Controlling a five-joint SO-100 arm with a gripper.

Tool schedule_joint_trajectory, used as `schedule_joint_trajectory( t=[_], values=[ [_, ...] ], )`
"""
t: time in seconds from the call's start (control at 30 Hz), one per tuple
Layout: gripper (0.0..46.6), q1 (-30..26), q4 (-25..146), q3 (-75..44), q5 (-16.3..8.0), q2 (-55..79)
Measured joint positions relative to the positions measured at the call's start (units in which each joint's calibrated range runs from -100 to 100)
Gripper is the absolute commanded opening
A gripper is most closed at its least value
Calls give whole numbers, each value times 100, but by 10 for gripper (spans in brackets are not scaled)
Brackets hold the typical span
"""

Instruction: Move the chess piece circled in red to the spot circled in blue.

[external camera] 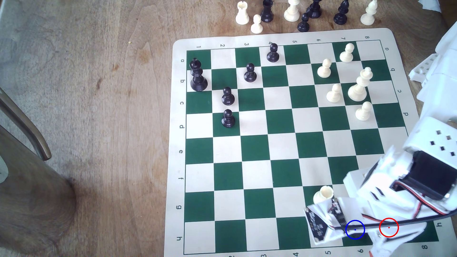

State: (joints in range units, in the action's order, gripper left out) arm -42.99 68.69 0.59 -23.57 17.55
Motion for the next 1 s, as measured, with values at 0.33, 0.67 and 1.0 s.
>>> schedule_joint_trajectory(
  t=[0.33, 0.67, 1.0],
  values=[
    [323, 693, 0, 398, 156, -1517],
    [335, 2072, 80, 1338, 523, -3837],
    [330, 3466, -1371, 4555, 869, -6762]
  ],
)
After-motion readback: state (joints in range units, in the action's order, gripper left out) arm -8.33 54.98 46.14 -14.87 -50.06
